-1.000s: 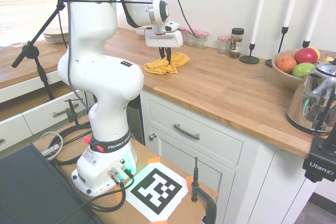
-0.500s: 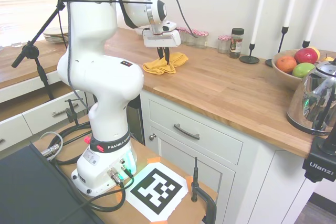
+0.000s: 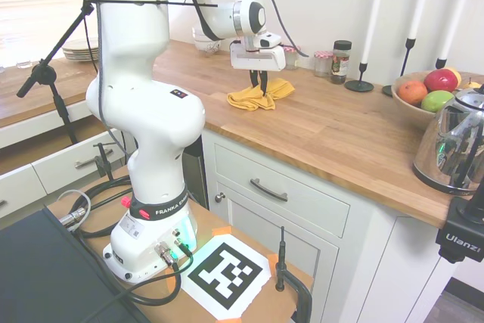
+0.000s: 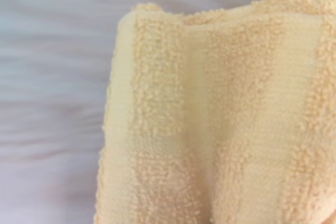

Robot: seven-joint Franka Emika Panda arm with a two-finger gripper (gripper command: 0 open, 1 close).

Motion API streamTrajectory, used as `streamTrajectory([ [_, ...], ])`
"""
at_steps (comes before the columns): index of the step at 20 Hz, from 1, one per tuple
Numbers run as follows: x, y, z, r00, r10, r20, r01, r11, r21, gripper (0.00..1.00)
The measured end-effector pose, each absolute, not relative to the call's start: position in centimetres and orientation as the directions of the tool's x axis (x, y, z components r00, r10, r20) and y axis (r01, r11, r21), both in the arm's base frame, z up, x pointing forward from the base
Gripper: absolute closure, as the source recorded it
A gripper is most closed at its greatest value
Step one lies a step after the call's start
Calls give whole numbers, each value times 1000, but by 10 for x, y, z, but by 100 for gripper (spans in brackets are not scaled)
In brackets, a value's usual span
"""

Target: Wipe the counter

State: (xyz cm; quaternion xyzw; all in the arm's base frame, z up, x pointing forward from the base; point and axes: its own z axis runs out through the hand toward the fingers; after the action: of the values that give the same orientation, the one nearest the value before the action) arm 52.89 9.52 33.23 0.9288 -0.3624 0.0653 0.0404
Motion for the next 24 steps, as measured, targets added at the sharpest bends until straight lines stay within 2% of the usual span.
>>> streamTrajectory([
  [9, 554, -57, 345, 640, -766, 67, -764, -643, -59, 100],
  [24, 534, -224, 327, 511, -858, -56, -850, -496, -177, 100],
])
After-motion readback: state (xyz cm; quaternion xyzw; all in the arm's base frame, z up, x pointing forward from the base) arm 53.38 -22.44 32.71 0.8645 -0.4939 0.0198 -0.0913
